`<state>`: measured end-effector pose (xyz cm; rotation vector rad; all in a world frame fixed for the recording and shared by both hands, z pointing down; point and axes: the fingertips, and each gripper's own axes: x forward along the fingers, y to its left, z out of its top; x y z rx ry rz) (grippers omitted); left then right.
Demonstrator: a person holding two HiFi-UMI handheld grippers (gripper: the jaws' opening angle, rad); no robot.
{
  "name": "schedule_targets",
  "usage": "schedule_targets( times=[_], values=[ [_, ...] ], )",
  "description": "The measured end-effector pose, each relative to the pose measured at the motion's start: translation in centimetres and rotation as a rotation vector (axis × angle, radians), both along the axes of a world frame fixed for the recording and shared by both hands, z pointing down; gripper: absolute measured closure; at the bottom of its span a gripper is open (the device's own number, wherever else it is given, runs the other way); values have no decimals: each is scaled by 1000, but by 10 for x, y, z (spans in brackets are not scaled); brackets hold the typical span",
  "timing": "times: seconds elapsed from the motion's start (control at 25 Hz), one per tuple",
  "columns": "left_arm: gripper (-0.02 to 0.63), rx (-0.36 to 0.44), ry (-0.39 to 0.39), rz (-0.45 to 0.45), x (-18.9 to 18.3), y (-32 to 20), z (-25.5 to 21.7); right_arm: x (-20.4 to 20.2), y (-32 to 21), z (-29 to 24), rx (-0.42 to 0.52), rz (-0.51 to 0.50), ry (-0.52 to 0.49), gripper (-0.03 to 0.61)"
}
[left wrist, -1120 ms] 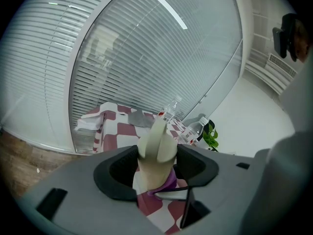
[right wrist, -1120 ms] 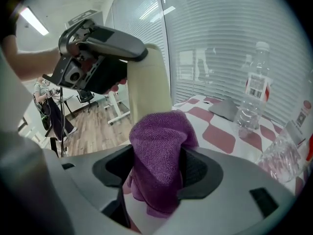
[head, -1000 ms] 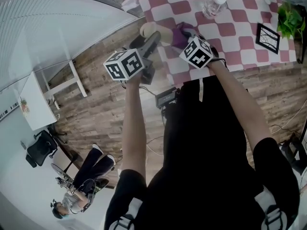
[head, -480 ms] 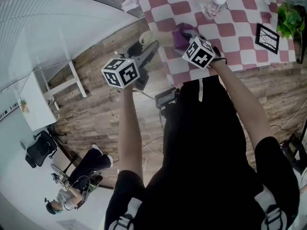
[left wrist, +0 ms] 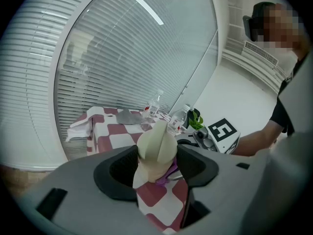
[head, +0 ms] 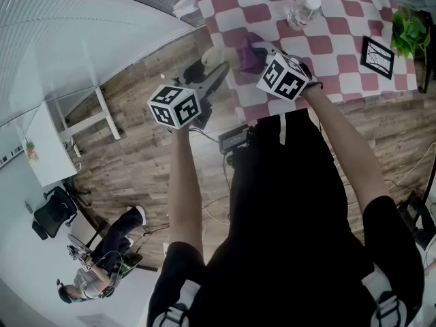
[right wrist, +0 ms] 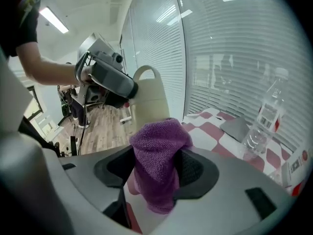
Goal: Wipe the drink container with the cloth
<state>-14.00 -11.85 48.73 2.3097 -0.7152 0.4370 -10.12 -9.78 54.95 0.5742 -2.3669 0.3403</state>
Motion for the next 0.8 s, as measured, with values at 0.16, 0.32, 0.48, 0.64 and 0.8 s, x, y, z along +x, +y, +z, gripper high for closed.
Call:
schedule_targets(
  times=[0.16,0.32,0.48,0.64,0.8],
  values=[
    [344,1,1,12,0,0,0,-4,-1,-12,29,-36,0,321],
    [344,29,1,37,1,5,-1,-13,-1,-28,73,-78,3,319],
    [344,57,-10,71,0,11,-1,-25,0,-47,111,-152,-13,316],
    [344,89,-24,115,-2,18,-1,-32,4,-56,132,-232,-10,316],
    [344,123,-34,143,-1,24,-2,-33,9,-47,99,-261,-14,304]
  ],
)
